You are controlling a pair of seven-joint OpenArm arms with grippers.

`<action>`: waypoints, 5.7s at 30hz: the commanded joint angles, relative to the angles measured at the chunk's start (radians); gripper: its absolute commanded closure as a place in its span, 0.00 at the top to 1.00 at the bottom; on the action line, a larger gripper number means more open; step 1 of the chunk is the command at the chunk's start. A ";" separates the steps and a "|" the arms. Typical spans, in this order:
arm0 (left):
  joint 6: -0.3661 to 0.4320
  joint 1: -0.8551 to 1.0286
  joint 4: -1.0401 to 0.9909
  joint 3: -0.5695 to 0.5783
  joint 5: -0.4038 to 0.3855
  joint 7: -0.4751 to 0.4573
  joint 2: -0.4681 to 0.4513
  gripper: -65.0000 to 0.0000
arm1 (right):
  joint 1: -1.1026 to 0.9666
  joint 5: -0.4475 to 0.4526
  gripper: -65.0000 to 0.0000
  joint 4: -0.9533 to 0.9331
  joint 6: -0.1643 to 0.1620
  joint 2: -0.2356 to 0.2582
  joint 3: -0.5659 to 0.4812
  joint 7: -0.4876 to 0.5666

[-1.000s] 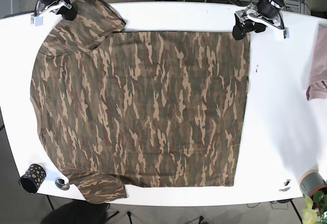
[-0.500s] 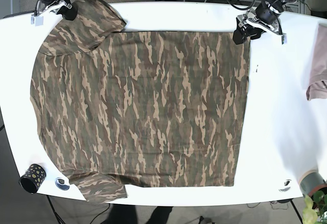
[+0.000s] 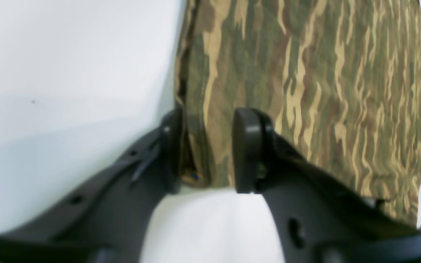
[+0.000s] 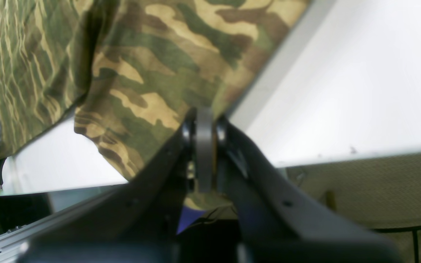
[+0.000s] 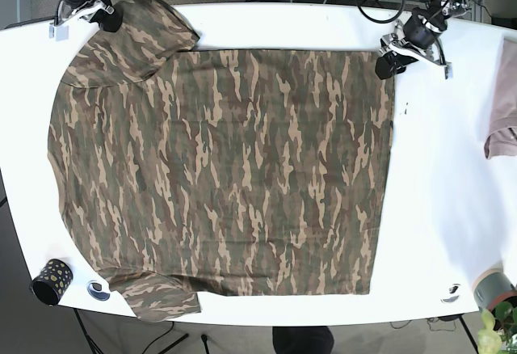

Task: Fold the T-shirt properly
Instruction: 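Pinch the shirt's corners with both grippers, then lift and pull the shirt's corners apart with both grippers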

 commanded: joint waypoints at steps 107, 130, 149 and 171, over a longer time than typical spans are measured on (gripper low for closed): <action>-0.262 -0.777 -0.518 -0.053 0.135 0.162 -0.229 0.01 | 0.798 -0.371 0.09 -0.305 0.008 0.182 -0.355 0.132; -0.262 -0.609 -0.353 0.050 0.148 0.102 -0.301 0.77 | 0.447 -0.443 0.74 0.051 0.003 0.214 -0.311 0.134; -0.262 -0.512 -0.334 0.105 0.427 -0.061 -0.278 0.40 | 0.394 -0.448 0.50 0.035 0.006 0.166 -0.312 0.148; -0.259 -0.515 -0.423 0.099 0.510 -0.064 -0.279 0.22 | 0.482 -0.448 0.01 -0.181 0.011 0.343 -0.314 0.192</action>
